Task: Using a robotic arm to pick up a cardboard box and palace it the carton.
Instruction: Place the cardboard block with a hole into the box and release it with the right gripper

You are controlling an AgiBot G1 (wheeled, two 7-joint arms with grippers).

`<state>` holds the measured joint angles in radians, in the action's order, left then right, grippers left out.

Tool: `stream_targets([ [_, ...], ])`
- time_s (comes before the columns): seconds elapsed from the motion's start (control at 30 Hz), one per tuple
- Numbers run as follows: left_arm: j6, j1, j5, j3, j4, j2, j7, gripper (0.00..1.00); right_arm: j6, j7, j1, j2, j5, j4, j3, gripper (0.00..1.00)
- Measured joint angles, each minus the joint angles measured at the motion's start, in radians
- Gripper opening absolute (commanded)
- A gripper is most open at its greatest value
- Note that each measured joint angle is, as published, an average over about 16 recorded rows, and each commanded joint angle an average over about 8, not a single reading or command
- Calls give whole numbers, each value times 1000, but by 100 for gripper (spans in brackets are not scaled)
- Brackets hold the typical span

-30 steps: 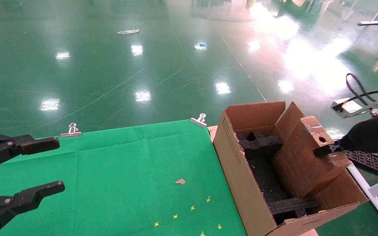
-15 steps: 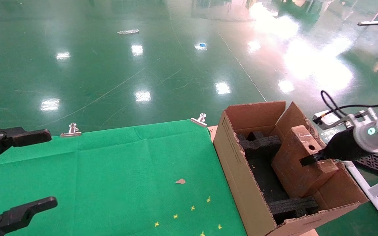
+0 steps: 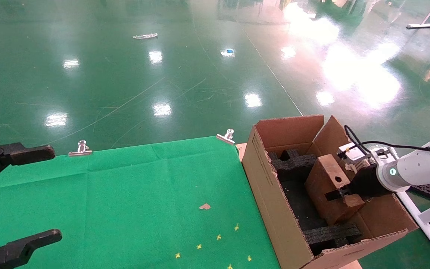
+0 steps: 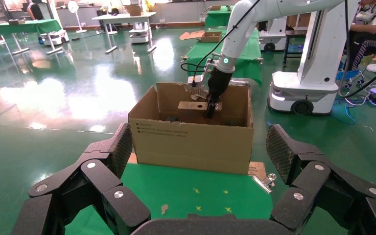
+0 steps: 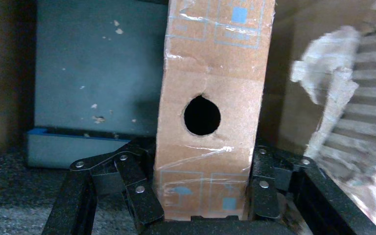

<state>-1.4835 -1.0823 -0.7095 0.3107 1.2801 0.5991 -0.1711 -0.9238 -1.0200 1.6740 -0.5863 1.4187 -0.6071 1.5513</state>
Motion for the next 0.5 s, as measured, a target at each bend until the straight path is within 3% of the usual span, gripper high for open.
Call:
stream_targets([
  [0.07, 0, 0, 0, 0, 0, 0, 0, 100, -2, 24, -5, -6, -14, 19, -6, 93],
  [0.1, 0, 0, 0, 0, 0, 0, 0, 100, -4, 35, -6, -9, -20, 29, -9, 100],
  [0.5, 0, 0, 0, 1, 0, 0, 0, 100, -45, 139, 14, -41, -46, 147, -25, 100],
])
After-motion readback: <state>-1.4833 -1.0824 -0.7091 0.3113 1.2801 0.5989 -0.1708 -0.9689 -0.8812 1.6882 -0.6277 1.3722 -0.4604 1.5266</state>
